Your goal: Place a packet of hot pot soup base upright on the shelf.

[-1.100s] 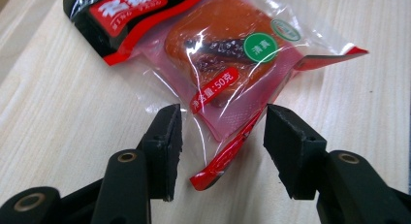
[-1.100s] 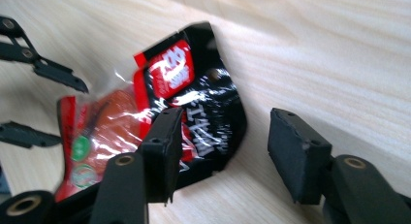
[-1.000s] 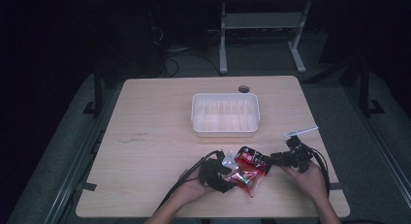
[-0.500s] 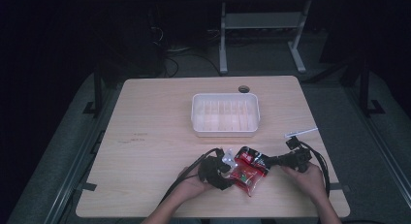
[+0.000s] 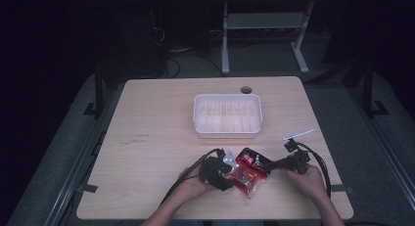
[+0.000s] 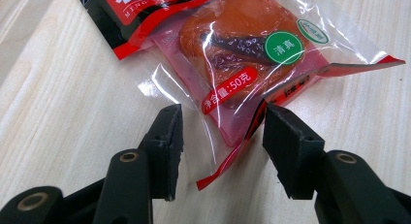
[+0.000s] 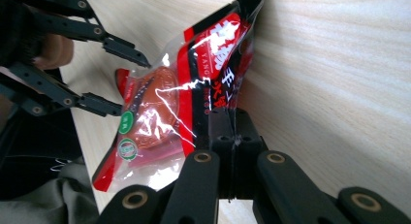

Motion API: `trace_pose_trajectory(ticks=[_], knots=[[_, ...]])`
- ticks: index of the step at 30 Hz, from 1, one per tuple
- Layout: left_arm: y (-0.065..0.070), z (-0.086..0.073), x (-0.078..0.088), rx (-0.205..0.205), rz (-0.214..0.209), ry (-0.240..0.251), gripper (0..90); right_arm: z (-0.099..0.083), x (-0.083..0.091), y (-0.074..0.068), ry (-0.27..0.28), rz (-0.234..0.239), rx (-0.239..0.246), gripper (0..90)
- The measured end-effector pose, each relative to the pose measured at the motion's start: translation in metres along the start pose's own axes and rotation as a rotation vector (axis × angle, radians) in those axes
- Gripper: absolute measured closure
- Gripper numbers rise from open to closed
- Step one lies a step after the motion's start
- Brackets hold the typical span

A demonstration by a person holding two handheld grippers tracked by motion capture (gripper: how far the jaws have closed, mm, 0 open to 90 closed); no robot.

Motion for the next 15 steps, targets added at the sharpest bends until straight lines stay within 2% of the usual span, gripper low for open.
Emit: trace_pose_trajectory(ticks=[5,6,9,15], knots=[[0.0,0.004,0.01,0.026,-0.015,0.048,49.2,0.001,0.004,-0.008,0.025,0.015,0.011,89.7],[-0.001,0.004,0.013,0.025,-0.008,0.052,48.9,0.002,0.007,-0.015,0.035,0.023,0.015,89.7],[-0.003,0.002,0.021,0.027,-0.001,0.066,48.1,0.004,0.009,-0.022,0.055,0.03,0.037,89.7],[-0.013,-0.007,0.036,0.057,0.022,0.086,45.6,0.011,0.016,-0.043,0.086,0.034,0.08,89.8]])
Point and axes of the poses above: each handheld gripper's, and its own axes: x roughly backward along the jaws, z roughly out of its top, y roughly to its right, the point moved 10 cm from there along -x, roughly forward along the jaws, and after that the axes turned 15 degrees about z, right-handed, at the moved point
